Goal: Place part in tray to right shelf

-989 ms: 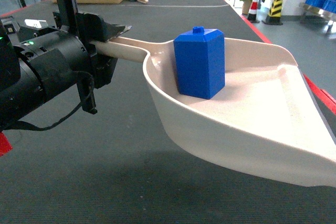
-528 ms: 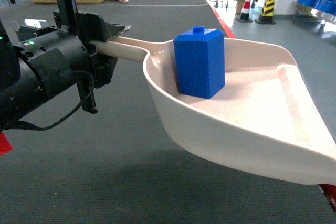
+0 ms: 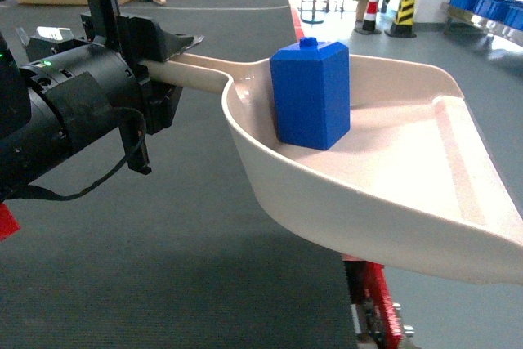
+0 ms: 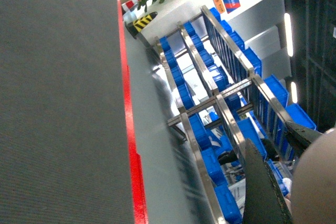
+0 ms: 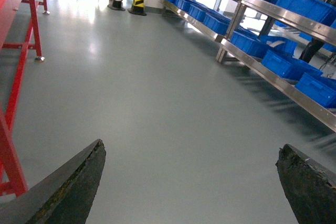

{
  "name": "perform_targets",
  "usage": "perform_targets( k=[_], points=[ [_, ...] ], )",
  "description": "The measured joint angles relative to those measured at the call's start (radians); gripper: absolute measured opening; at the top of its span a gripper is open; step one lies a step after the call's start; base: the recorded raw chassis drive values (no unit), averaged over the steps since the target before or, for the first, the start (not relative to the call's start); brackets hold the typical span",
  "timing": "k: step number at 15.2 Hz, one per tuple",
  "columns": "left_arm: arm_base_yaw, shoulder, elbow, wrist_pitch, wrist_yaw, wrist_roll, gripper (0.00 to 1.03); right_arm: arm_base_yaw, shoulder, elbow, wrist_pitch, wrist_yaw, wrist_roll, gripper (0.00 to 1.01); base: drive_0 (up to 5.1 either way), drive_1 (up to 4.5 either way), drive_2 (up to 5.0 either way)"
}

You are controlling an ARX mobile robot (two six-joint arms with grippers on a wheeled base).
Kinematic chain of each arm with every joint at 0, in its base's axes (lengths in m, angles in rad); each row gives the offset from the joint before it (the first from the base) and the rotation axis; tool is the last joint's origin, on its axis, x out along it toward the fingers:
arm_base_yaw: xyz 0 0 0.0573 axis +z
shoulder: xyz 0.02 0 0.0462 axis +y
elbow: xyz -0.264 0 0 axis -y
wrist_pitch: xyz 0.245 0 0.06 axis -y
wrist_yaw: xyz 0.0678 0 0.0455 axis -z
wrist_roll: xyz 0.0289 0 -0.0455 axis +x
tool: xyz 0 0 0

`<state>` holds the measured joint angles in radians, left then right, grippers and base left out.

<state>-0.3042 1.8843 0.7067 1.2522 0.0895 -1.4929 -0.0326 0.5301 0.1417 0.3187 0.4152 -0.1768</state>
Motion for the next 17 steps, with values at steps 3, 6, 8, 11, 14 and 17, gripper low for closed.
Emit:
perform_targets(
  k=[3, 6, 8, 11, 14, 17],
  points=[
    [0.000, 0.000, 0.001, -0.006, -0.001, 0.001, 0.12, 0.000, 0.000, 0.000, 0.001, 0.000, 0.000, 0.98, 5.1, -2.35, -2.4],
    [0.000, 0.000, 0.002, 0.000, 0.000, 0.000, 0.12, 0.000, -0.002, 0.000, 0.003, 0.000, 0.000, 0.98, 5.0, -2.44, -2.4],
    [0.000, 0.000, 0.001, -0.008, 0.001, 0.000, 0.12, 0.000, -0.002, 0.000, -0.001, 0.000, 0.000, 0.98, 4.9, -2.52, -2.5],
    [0.000, 0.000, 0.002, -0.002, 0.000, -0.001, 0.12, 0.000, -0.002, 0.000, 0.000, 0.000, 0.000, 0.98, 4.9, -2.52, -2.5],
    [0.000, 0.000, 0.002, -0.008, 0.000, 0.000, 0.12, 0.000, -0.002, 0.000, 0.000, 0.000, 0.000, 0.98, 4.9, -2.52, -2.5],
    [0.000, 0.000, 0.002, -0.003, 0.000, 0.000, 0.12, 0.000, -0.001, 0.000, -0.001, 0.000, 0.000, 0.98, 4.9, -2.52, -2.5]
  ],
)
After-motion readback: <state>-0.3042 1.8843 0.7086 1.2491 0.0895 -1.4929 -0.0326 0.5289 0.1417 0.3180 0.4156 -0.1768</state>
